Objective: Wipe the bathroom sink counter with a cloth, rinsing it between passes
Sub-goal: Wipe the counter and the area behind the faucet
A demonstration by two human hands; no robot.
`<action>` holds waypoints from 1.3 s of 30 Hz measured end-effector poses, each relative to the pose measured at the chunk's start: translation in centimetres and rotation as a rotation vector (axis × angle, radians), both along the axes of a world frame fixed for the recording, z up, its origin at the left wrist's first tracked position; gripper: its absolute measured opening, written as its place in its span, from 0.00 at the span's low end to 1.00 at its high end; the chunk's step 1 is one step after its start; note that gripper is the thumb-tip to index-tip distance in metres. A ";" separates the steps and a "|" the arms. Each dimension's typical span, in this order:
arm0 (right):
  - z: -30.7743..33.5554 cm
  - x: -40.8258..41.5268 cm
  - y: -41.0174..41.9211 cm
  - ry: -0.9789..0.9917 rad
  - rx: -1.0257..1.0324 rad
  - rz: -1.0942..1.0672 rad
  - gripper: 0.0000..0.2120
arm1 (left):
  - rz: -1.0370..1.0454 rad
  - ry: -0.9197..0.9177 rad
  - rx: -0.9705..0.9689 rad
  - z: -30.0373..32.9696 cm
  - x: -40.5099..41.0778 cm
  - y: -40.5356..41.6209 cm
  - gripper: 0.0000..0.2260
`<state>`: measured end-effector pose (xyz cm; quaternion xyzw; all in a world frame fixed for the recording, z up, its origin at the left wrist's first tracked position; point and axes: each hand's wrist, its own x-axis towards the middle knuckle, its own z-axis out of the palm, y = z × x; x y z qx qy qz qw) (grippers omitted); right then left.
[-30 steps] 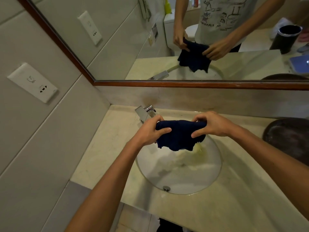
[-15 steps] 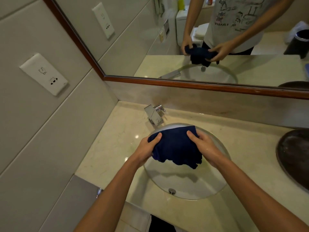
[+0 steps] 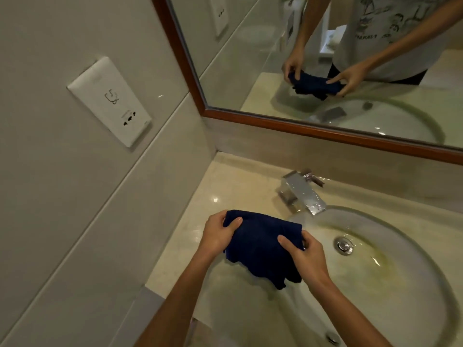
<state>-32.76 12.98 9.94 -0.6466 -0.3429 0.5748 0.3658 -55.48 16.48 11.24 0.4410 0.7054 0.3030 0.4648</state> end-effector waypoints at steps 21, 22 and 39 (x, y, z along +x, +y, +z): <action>-0.1 -0.3 16.2 -0.986 0.416 0.331 0.23 | -0.167 0.620 0.287 -8.0 -5.7 18.8 0.21; -0.6 0.3 16.2 -1.019 0.415 0.379 0.24 | -0.195 0.659 0.299 -8.7 -5.4 19.9 0.22; -2.0 0.5 16.1 -1.068 0.487 0.456 0.18 | -0.324 0.780 0.435 -15.8 -0.3 22.5 0.28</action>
